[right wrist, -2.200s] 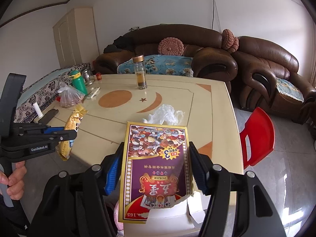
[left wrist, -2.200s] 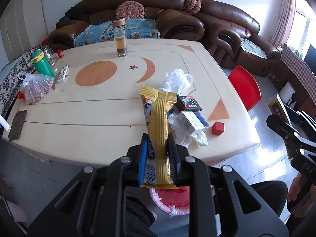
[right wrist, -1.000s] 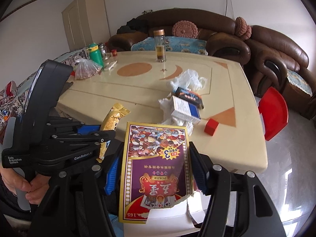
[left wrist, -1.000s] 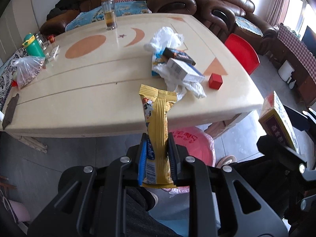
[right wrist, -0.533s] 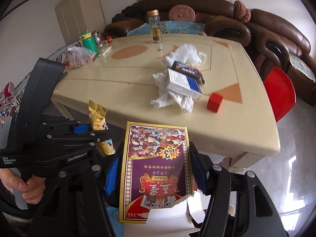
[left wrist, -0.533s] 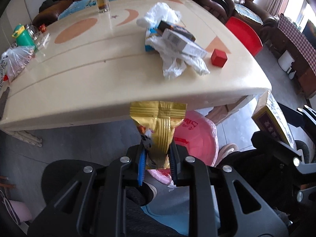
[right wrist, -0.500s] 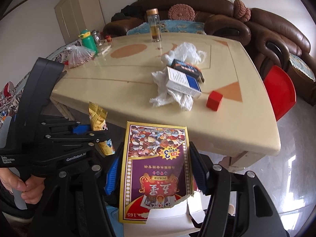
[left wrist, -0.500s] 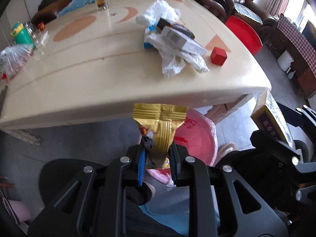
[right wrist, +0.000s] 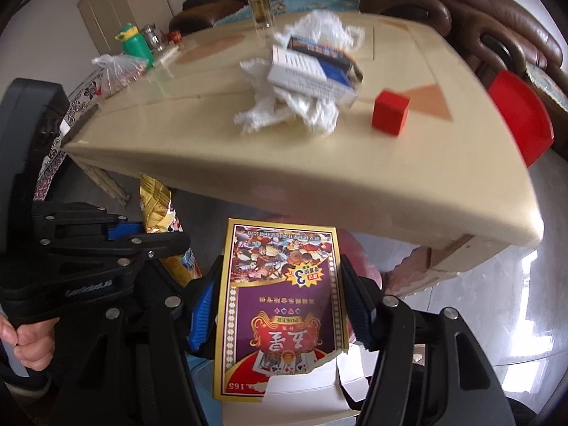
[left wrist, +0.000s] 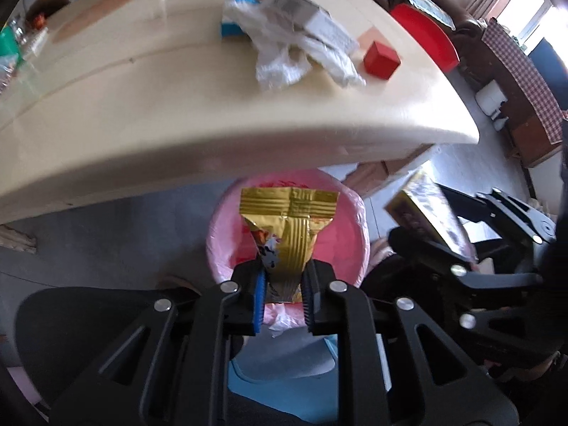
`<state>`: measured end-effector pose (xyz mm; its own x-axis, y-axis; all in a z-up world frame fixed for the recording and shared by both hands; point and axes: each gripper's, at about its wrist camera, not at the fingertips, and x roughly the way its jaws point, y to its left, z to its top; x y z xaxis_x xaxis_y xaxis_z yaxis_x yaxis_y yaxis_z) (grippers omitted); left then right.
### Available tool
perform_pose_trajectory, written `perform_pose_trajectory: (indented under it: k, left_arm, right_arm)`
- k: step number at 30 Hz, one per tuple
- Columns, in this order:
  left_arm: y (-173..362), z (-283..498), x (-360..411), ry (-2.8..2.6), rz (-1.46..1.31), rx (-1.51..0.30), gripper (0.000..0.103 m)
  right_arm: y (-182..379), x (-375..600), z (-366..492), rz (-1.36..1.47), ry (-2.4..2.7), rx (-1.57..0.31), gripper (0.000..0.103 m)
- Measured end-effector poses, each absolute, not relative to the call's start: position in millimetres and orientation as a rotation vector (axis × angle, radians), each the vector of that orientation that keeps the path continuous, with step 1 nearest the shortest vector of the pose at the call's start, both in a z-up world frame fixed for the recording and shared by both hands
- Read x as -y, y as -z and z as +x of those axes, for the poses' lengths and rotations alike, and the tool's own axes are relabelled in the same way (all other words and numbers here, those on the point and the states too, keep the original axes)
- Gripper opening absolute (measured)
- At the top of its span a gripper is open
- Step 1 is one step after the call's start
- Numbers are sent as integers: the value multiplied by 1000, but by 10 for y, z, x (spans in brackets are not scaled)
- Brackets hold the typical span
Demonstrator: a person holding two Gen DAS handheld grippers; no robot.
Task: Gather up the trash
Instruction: 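Open the left gripper over the bin while the right gripper releases the card box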
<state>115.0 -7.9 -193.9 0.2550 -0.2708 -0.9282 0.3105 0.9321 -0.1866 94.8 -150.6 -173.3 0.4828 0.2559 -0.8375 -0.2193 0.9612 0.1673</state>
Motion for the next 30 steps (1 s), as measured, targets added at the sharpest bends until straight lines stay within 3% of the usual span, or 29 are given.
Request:
perform_pose_trajectory:
  k: [30]
  left_arm:
    - [3183,1503,284,387,30,-1481,17]
  right_arm:
    - [2927,1481,1434,29,-327,-1285,60]
